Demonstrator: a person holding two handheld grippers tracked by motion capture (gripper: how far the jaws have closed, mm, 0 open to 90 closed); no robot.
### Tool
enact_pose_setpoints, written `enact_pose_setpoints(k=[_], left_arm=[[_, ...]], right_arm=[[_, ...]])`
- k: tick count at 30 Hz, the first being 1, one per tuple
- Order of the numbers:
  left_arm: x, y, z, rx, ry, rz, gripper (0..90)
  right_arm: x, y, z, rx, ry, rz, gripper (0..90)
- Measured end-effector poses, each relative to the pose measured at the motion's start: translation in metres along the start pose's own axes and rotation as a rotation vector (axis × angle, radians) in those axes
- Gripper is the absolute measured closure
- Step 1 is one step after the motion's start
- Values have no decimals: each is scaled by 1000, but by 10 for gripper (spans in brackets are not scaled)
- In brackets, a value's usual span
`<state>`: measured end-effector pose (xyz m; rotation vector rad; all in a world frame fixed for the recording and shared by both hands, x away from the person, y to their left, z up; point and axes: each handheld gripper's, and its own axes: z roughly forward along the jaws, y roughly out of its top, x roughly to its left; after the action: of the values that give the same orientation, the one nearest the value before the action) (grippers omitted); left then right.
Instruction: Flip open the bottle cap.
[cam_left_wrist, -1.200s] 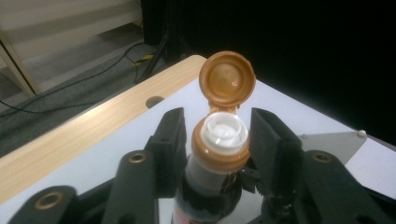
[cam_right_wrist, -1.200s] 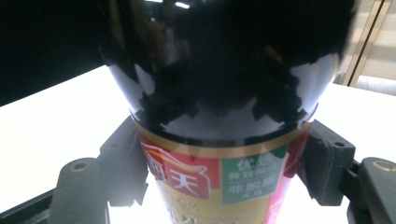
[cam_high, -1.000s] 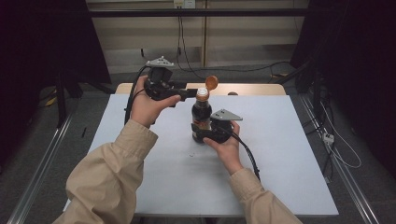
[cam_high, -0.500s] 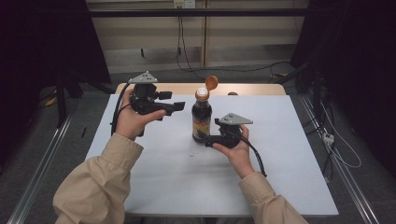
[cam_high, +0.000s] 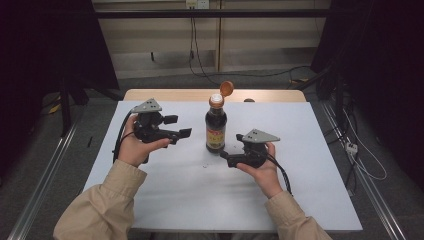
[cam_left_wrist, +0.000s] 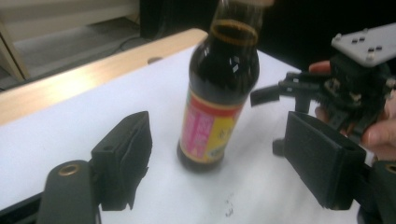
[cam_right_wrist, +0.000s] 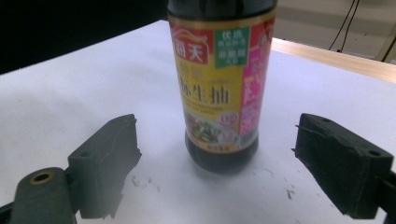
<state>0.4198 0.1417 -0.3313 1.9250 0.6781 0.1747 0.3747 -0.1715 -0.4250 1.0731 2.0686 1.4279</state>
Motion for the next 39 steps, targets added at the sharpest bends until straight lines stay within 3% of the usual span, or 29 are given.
enact_pose_setpoints(k=[9,21,34,39], left_arm=[[0,-29,-1,10,-19,-8,212],[2,-62,-4,23,-14,-25,209],[2,-81,-7,21,-17,-49,175],[3,-85,-10,23,-1,-53,156]], right_arm=[[-5,-13,-14,19,1,-16,132],[-9,-27,-32,47,0,-27,134],[-14,-37,-51,50,0,-19,138],[-18,-42,-61,51,-6,-15,139]])
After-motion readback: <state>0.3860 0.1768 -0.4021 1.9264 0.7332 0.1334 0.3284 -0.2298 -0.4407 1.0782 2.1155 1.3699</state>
